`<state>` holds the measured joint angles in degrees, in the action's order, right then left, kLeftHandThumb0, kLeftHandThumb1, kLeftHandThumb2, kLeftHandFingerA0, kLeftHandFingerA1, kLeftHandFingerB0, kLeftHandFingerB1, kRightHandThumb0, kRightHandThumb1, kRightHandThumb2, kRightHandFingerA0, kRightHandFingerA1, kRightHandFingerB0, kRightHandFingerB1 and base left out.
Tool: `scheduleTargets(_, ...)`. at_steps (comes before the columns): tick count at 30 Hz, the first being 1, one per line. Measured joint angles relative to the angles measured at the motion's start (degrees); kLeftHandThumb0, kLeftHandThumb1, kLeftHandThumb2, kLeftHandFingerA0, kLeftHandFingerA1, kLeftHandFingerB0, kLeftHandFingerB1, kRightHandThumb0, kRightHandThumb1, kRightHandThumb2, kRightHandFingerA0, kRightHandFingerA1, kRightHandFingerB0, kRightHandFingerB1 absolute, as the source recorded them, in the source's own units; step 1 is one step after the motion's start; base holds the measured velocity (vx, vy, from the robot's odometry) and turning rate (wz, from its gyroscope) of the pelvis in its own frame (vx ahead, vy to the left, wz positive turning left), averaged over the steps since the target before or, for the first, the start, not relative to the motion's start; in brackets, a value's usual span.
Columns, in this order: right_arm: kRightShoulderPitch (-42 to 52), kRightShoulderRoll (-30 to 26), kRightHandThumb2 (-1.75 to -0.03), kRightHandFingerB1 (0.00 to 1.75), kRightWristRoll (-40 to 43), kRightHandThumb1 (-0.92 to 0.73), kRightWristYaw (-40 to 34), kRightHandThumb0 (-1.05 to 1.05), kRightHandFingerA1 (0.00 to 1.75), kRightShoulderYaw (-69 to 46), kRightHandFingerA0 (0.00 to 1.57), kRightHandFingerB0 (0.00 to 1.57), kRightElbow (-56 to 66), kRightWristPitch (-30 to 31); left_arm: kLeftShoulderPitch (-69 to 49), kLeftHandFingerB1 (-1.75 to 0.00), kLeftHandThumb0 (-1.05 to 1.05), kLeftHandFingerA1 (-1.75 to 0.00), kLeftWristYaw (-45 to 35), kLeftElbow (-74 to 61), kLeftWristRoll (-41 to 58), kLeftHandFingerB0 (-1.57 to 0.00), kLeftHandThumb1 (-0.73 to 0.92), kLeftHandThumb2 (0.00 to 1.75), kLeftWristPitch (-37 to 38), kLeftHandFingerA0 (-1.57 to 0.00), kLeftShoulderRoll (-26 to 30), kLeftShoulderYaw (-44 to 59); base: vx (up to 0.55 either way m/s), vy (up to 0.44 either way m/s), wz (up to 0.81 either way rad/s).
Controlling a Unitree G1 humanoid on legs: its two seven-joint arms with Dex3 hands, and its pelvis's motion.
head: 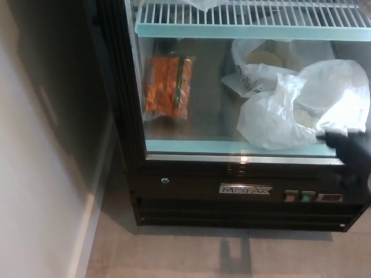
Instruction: The robot stands in front of a refrigerator with an opened door and closes the door by swing its right hand at the door
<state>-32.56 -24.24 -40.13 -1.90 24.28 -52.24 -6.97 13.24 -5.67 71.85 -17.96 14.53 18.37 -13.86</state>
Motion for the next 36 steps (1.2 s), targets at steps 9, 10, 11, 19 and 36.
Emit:
scheduleTargets(9,17.36,-0.66,-0.66,0.27,2.29,-0.86,-1.22,-0.64,0.31,-1.95,0.23,0.18,3.50,-3.93,0.21,-0.36,-0.39,-0.42,-0.03,0.11,-0.03,-0.43,0.70,0.60,0.07,-0.53,0.17,-0.31,0.00,0.000,0.00)
scheduleTargets(10,19.10,-0.66,-0.66,0.27,2.60,-0.86,-1.29,-0.64,0.31,-2.36,0.23,0.18,3.86,-4.36,0.21,-0.36,-0.39,-0.42,-0.04,0.12,-0.03,-0.43,0.70,0.60,0.07,-0.53,0.18,-0.30,0.00,0.000,0.00)
scheduleTargets(11,21.35,-0.67,-0.66,0.27,3.22,-0.86,-1.39,-0.64,0.31,-2.96,0.23,0.18,4.26,-4.96,0.21,-0.36,-0.39,-0.42,-0.04,0.15,-0.02,-0.43,0.70,0.60,0.08,-0.53,0.18,-0.30,0.00,0.000,0.00)
scheduleTargets(19,28.50,-0.06,-0.66,0.28,7.10,-0.84,-2.29,-0.57,0.30,-7.14,0.24,0.21,3.08,-7.90,0.34,-0.35,-0.39,-0.42,-0.03,0.30,-0.04,-0.41,0.70,0.61,0.13,-0.52,0.11,-0.34,0.00,0.001,0.03)
scheduleTargets(36,29.61,2.11,-0.63,0.31,15.06,-0.75,-2.38,-0.47,0.35,-18.17,0.41,0.29,-14.84,-8.95,0.20,-0.11,-0.15,-0.80,8.90,-0.39,4.97,0.00,0.60,0.61,4.04,-0.71,-5.98,13.55,0.00,0.000,0.01)
